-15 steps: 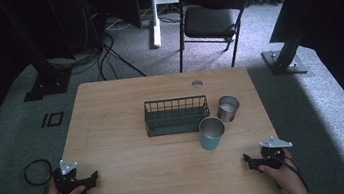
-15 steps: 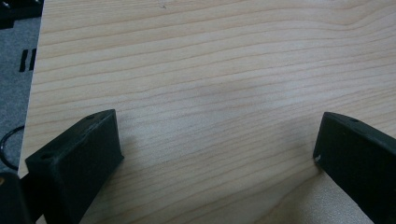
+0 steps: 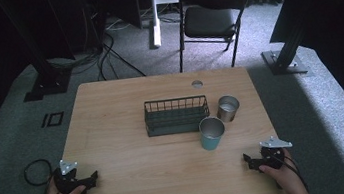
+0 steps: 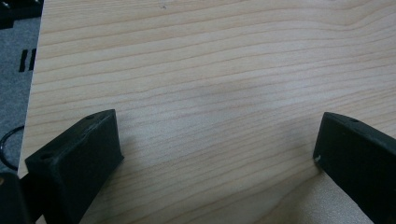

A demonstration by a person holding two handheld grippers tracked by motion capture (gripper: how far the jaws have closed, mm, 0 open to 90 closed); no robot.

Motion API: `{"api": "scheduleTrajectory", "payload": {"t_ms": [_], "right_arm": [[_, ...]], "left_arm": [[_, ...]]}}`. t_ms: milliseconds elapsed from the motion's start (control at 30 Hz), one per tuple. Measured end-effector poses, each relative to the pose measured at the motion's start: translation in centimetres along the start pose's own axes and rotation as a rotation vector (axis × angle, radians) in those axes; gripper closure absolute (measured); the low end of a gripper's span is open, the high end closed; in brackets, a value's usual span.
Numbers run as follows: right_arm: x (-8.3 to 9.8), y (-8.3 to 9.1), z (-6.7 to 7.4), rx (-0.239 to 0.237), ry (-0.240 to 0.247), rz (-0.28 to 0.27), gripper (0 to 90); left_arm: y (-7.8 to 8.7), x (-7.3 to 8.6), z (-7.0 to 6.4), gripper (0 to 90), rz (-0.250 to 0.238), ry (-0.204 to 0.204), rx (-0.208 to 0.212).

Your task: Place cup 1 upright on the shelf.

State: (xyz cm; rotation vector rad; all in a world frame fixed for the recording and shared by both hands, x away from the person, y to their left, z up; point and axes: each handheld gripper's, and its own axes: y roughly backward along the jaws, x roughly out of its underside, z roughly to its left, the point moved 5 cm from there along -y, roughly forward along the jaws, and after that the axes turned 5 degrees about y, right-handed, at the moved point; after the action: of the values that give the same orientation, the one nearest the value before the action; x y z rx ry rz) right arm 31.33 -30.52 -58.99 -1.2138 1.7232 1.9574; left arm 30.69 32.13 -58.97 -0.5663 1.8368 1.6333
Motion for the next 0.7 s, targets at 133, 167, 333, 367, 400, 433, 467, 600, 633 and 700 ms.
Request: {"api": "scheduleTrajectory", "payload": {"t_ms": [133,167,333,367,400,433,467,600,633,700], "right_arm": [[0.0,0.0,0.2,-0.011,0.007,-0.002,11.5],[0.0,0.1,0.4,-0.023,0.008,-0.004,11.5],[-0.1,0.1,0.7,-0.043,0.017,-0.010,11.5],[-0.2,0.0,0.9,-0.060,0.018,-0.021,11.5],[-0.2,0.0,0.9,-0.060,0.018,-0.021,11.5],[-0.3,0.0,1.0,-0.061,0.022,-0.022,11.5],[-0.3,0.0,1.0,-0.061,0.022,-0.022,11.5],[-0.9,0.1,1.6,-0.090,0.034,-0.041,11.5],[-0.9,0.1,1.6,-0.090,0.034,-0.041,11.5],[-1.2,0.0,1.8,-0.097,0.046,-0.048,11.5]], "left_arm": [[0.0,0.0,0.0,1.3,0.000,0.000,0.000],[0.0,0.0,0.0,1.3,0.000,0.000,0.000],[0.0,0.0,0.0,1.3,0.000,0.000,0.000],[0.0,0.0,0.0,1.3,0.000,0.000,0.000],[0.0,0.0,0.0,1.3,0.000,0.000,0.000],[0.0,0.0,0.0,1.3,0.000,0.000,0.000],[0.0,0.0,0.0,1.3,0.000,0.000,0.000],[0.0,0.0,0.0,1.2,0.000,0.000,0.000],[0.0,0.0,0.0,1.3,0.000,0.000,0.000],[0.0,0.0,0.0,1.3,0.000,0.000,0.000]]}}
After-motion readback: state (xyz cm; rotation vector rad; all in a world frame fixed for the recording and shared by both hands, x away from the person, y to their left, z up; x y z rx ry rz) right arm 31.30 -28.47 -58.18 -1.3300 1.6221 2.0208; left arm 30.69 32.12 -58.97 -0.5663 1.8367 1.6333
